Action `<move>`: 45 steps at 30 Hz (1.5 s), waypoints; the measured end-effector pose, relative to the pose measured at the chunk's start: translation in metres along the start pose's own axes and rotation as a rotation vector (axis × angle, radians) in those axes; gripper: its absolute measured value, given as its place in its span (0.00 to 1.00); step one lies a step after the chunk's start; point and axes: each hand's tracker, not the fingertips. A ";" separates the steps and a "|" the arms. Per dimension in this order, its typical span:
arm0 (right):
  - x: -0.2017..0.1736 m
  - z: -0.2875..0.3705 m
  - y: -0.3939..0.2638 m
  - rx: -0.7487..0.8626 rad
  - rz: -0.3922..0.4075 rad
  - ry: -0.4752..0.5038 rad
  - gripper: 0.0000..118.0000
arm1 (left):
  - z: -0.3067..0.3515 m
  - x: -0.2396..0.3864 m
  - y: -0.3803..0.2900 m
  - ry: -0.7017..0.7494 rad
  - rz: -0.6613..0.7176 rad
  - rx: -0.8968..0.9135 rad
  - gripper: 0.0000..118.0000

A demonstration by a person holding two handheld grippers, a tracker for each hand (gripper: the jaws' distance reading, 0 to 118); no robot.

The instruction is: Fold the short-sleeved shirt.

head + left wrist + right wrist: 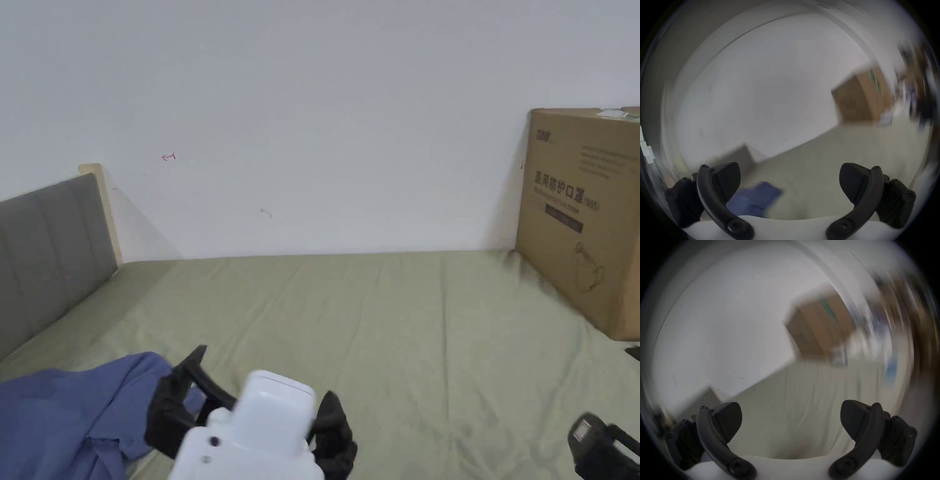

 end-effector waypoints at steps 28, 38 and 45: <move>-0.027 0.028 0.003 0.259 0.230 0.090 1.00 | 0.017 0.004 -0.014 0.096 0.151 0.140 1.00; -0.033 0.031 0.007 0.215 0.259 0.097 1.00 | 0.012 -0.001 -0.008 0.067 0.191 0.084 1.00; -0.030 0.029 0.010 0.153 0.277 0.102 0.00 | 0.013 0.001 -0.004 0.070 0.127 0.036 0.00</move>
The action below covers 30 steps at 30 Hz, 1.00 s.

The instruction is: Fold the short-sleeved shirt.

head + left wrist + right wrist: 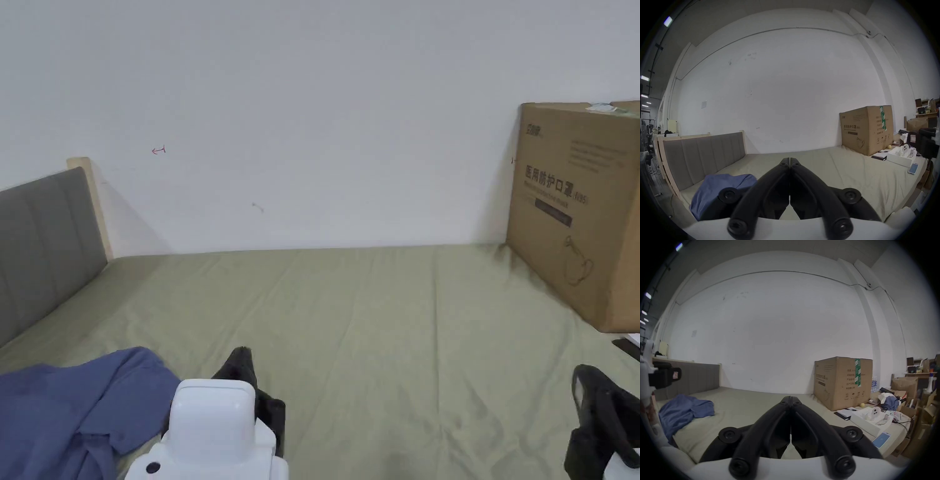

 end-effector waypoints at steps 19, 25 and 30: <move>-0.024 -0.015 0.004 -0.049 -0.048 0.134 0.00 | 0.010 -0.047 -0.005 0.082 0.035 -0.048 0.00; -0.116 -0.031 0.016 -0.012 -0.035 0.403 0.00 | 0.055 -0.136 -0.005 0.386 0.005 -0.052 0.00; -0.179 -0.038 0.027 -0.036 -0.071 0.586 0.00 | 0.081 -0.184 -0.013 0.561 -0.035 -0.082 0.00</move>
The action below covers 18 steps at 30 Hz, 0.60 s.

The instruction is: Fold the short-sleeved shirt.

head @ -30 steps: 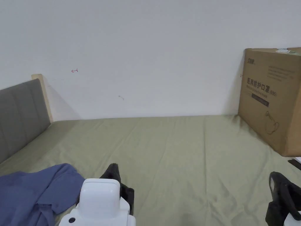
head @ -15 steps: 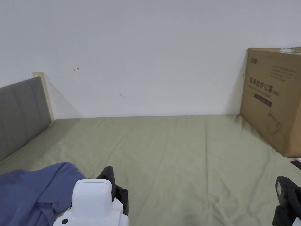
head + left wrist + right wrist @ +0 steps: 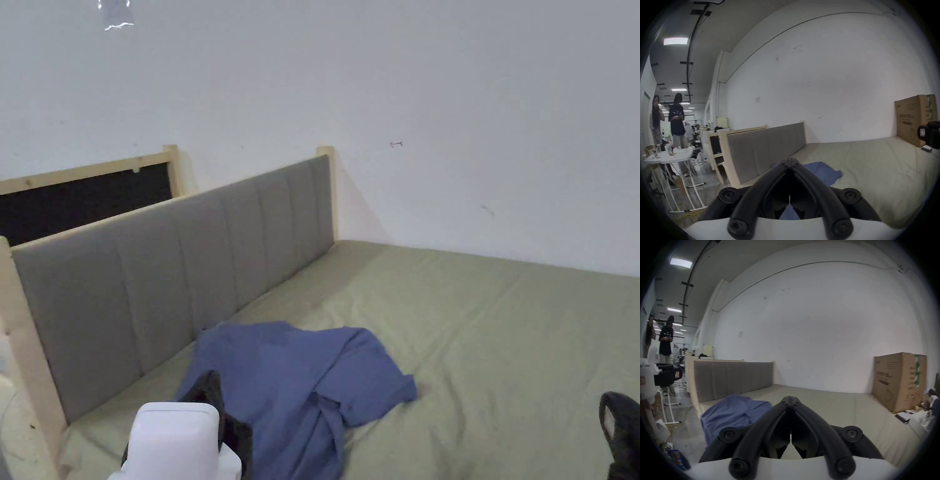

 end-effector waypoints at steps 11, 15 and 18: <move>0.023 -0.004 0.006 0.014 -0.077 0.052 0.00 | -0.092 0.009 0.005 -0.113 0.180 -0.151 0.00; 0.048 -0.011 -0.004 -0.067 0.057 -0.096 0.00 | -0.234 0.025 -0.004 -0.361 0.303 -0.509 0.00; 0.074 -0.013 -0.016 -0.133 0.032 -0.163 0.00 | -0.330 0.043 -0.044 -0.351 0.203 -0.799 0.00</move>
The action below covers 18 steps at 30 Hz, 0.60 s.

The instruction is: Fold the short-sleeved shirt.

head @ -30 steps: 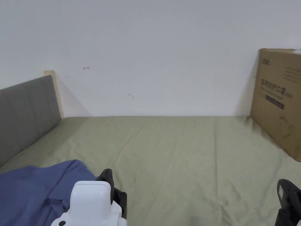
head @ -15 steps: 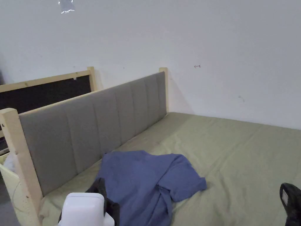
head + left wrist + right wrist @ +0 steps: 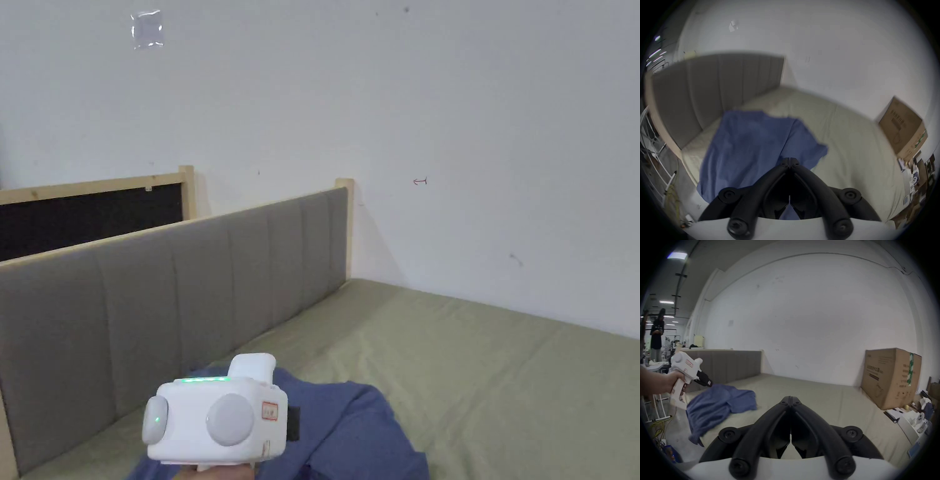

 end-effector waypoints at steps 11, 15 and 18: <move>0.043 -0.023 -0.042 -0.191 -0.030 -0.070 0.00 | -0.179 -0.031 -0.003 0.174 0.141 -0.345 0.99; 0.039 -0.034 -0.050 -0.236 -0.064 -0.041 0.00 | -0.195 -0.037 -0.015 0.120 0.035 -0.402 1.00; 0.033 -0.035 -0.053 -0.229 -0.054 -0.009 0.00 | -0.194 -0.035 -0.021 0.159 0.067 -0.368 1.00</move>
